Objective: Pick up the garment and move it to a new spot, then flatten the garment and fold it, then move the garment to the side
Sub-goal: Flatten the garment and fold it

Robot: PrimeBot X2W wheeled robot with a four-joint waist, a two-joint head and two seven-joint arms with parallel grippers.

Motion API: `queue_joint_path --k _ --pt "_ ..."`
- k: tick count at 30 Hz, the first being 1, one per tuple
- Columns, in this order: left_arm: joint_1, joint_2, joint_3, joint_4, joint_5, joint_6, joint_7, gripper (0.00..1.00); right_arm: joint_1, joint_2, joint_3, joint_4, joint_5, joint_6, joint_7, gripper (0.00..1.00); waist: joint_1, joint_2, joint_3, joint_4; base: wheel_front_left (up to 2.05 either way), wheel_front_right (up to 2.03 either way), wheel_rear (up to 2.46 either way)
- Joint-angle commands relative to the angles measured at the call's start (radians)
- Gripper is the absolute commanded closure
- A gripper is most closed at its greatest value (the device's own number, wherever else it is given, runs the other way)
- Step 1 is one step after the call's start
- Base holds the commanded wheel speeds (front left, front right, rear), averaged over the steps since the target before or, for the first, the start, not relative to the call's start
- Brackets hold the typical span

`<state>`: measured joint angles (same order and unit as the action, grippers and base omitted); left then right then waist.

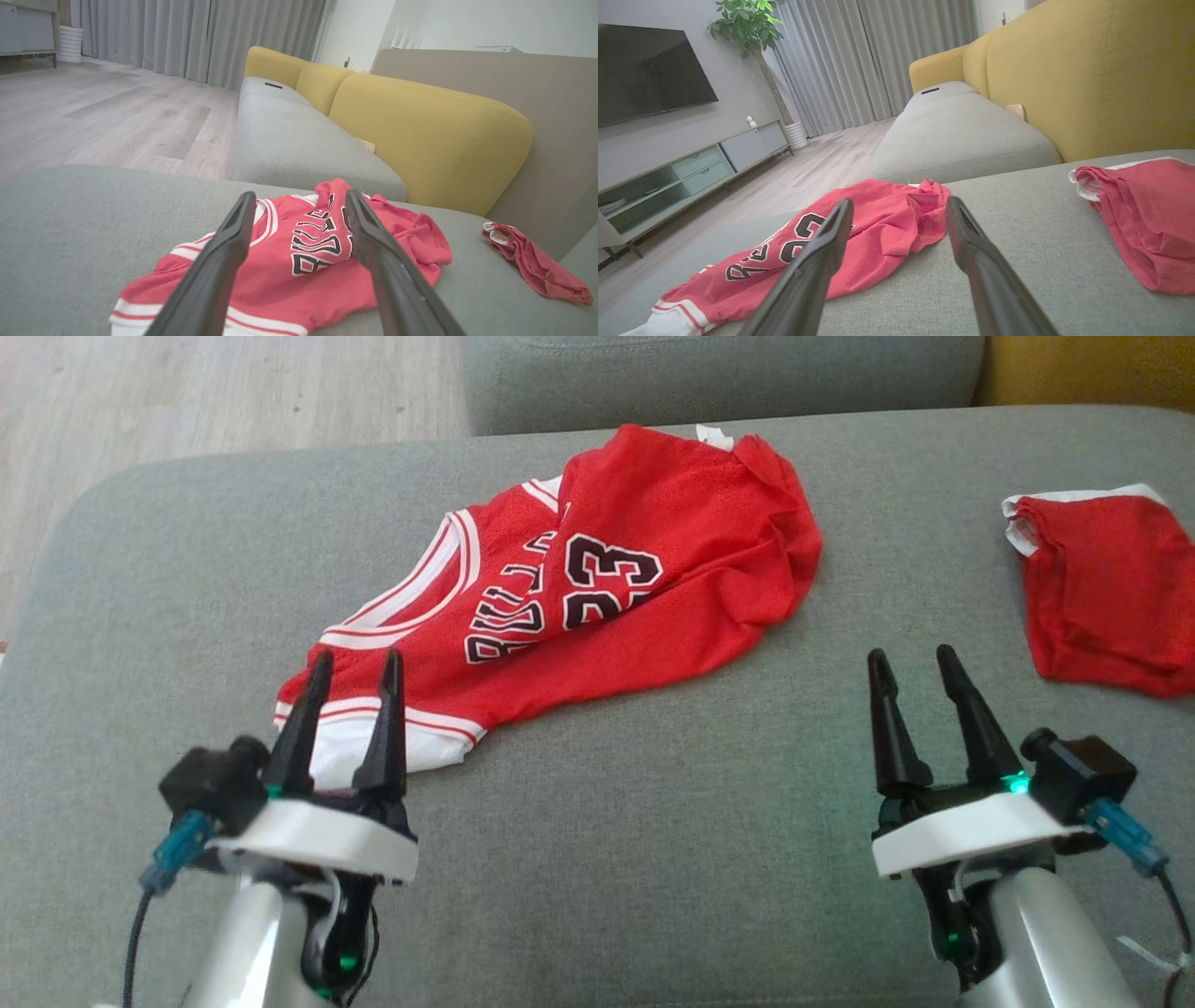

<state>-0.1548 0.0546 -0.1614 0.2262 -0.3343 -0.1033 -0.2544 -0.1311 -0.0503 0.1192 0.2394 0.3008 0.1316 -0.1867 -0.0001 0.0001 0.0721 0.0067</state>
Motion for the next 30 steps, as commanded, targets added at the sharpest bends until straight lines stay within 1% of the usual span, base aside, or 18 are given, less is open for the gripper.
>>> queue_joint_path --k 1,5,11,19,22,25,26,27,28,30 --pt "-0.025 0.007 0.040 -0.038 0.004 -0.003 -0.007 0.00 -0.017 0.000 0.015 -0.030 0.005 -0.001 -0.013 0.00 0.0001 -0.0001 0.005 0.003 0.00 0.00 0.00" --pt "-0.015 -0.001 0.016 -0.041 0.015 -0.010 -0.007 0.00 -0.046 0.000 -0.014 -0.007 -0.003 -0.001 -0.004 0.00 0.0001 -0.0001 0.031 0.021 0.00 0.00 0.00" --pt "-0.048 -0.004 -0.023 -0.039 0.021 -0.018 -0.007 0.00 -0.162 -0.002 -0.046 0.096 -0.010 -0.001 0.083 0.00 0.0001 -0.0001 0.086 0.074 0.00 0.00 0.00" --pt "-0.078 -0.004 -0.064 -0.038 -0.009 -0.018 -0.007 0.00 -0.355 -0.048 -0.082 0.335 0.065 -0.001 0.181 0.00 0.0001 -0.0001 0.136 0.157 0.00 0.00 0.00" --pt "-0.086 -0.004 -0.066 -0.037 -0.013 -0.017 -0.007 0.00 -0.414 -0.064 -0.063 0.431 0.083 -0.001 0.207 0.00 0.0001 -0.0001 0.146 0.174 0.00 0.00 0.00" --pt "-0.091 -0.004 -0.064 -0.037 -0.015 -0.015 -0.007 0.00 -0.459 -0.070 -0.027 0.507 0.118 -0.001 0.224 0.00 0.0001 -0.0001 0.154 0.179 0.00 0.00 0.00" --pt "-0.092 -0.004 -0.059 -0.038 -0.017 -0.012 -0.007 0.00 -0.484 -0.071 0.000 0.548 0.137 -0.001 0.220 0.00 0.0001 -0.0001 0.157 0.176 0.00 0.00 0.00" --pt "-0.092 -0.004 -0.059 -0.036 -0.018 -0.011 -0.007 0.00 -0.494 -0.070 0.012 0.565 0.145 -0.001 0.212 0.58 0.0001 -0.0001 0.158 0.173 0.00 0.00 0.00" --pt "-0.092 -0.004 -0.060 -0.034 -0.018 -0.011 -0.007 0.00 -0.503 -0.069 0.024 0.581 0.153 -0.001 0.200 1.00 0.0001 -0.0001 0.157 0.170 0.00 0.00 0.00" --pt "-0.092 -0.004 -0.062 -0.029 -0.017 -0.012 -0.007 0.00 -0.518 -0.069 0.052 0.602 0.160 -0.001 0.162 1.00 0.0001 -0.0001 0.153 0.160 0.00 0.00 0.00"
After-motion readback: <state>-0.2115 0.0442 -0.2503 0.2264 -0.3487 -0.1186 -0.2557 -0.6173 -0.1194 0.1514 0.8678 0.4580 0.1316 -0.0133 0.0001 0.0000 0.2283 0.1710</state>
